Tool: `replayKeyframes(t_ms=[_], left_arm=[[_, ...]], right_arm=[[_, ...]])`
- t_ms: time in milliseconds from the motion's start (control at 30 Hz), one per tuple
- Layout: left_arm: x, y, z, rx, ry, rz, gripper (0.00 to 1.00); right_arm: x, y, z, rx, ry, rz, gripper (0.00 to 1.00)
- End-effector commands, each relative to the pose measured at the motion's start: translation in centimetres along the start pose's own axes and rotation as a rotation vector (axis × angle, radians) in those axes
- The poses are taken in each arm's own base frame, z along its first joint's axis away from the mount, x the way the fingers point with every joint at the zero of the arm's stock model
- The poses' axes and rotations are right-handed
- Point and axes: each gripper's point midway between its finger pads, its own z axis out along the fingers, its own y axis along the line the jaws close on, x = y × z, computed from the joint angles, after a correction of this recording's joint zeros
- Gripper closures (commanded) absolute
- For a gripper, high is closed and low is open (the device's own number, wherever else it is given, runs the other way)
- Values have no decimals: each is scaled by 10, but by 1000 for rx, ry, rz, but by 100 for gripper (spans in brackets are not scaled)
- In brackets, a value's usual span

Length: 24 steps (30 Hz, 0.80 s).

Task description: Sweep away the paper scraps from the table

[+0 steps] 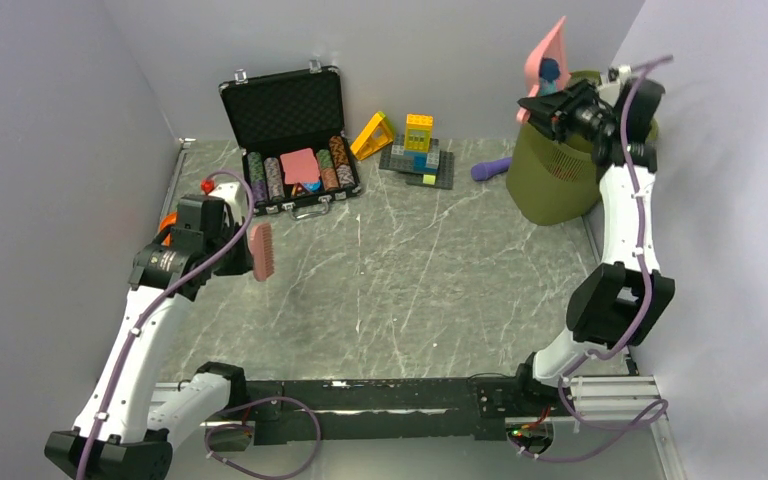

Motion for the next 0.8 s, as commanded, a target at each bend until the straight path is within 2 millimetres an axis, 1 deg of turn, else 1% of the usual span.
replayKeyframes(t_ms=[0, 67, 167, 267, 367, 500, 600, 700, 767], left_arm=[[-12, -3, -2, 26, -64, 7, 100], [-10, -6, -1, 41, -54, 8, 100], [-9, -8, 2, 53, -48, 8, 100], [-8, -9, 4, 59, -41, 6, 100], [-8, -10, 5, 61, -40, 5, 100], [-6, -11, 7, 65, -36, 2, 100], [-6, -13, 9, 77, -34, -1, 100], [-6, -15, 11, 85, -32, -6, 100], [-7, -17, 13, 99, -35, -11, 100]], right_arm=[[-28, 57, -38, -462, -55, 168, 100], [-37, 46, -46, -527, -87, 276, 100], [-44, 36, -58, -647, -128, 395, 100], [-47, 27, -65, -731, -146, 455, 100], [-46, 20, -65, -747, -130, 481, 100], [-42, 22, -63, -730, -115, 438, 100], [-35, 33, -62, -691, -89, 334, 100], [-17, 45, -58, -634, -48, 217, 100], [3, 51, -51, -590, -8, 139, 100]])
